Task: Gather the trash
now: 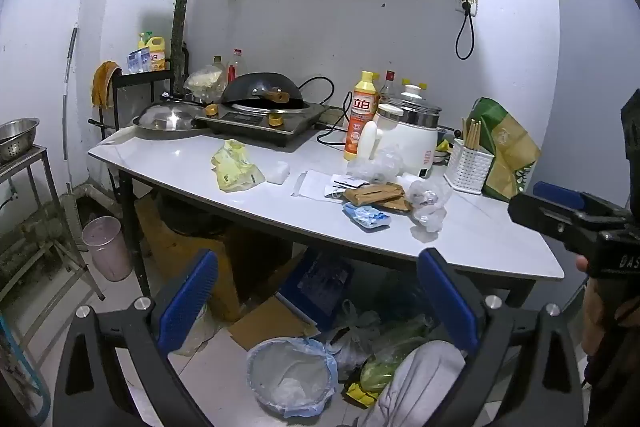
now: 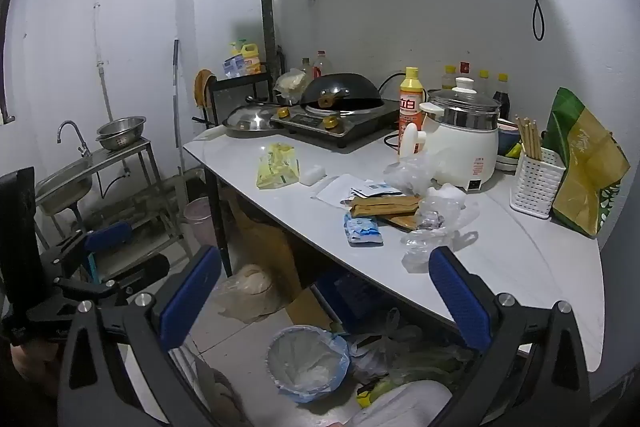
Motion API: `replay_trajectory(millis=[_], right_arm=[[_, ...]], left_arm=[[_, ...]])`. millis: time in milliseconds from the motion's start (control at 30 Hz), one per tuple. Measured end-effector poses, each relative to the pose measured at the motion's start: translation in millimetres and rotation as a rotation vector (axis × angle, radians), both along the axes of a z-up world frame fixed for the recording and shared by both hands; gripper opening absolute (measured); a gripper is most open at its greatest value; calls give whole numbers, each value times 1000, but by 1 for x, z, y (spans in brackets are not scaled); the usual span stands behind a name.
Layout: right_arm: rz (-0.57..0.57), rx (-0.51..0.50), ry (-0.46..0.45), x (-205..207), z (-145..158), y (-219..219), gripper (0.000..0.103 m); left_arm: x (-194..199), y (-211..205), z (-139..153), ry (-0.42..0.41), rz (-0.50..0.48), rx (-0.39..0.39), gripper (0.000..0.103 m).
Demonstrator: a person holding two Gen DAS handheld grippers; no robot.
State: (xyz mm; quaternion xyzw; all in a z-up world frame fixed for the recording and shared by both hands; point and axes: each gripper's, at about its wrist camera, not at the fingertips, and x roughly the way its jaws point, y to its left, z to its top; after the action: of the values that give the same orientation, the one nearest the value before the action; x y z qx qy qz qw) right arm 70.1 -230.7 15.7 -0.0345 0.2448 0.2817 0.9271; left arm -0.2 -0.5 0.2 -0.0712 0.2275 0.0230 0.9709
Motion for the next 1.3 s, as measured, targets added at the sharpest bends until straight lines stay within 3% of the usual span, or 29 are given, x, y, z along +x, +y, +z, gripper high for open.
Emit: replay_trajectory(millis=[1300], right_arm=[[15, 22, 14, -2, -1, 5, 103]], left_arm=[[-8, 4, 4, 7, 11, 26, 100]])
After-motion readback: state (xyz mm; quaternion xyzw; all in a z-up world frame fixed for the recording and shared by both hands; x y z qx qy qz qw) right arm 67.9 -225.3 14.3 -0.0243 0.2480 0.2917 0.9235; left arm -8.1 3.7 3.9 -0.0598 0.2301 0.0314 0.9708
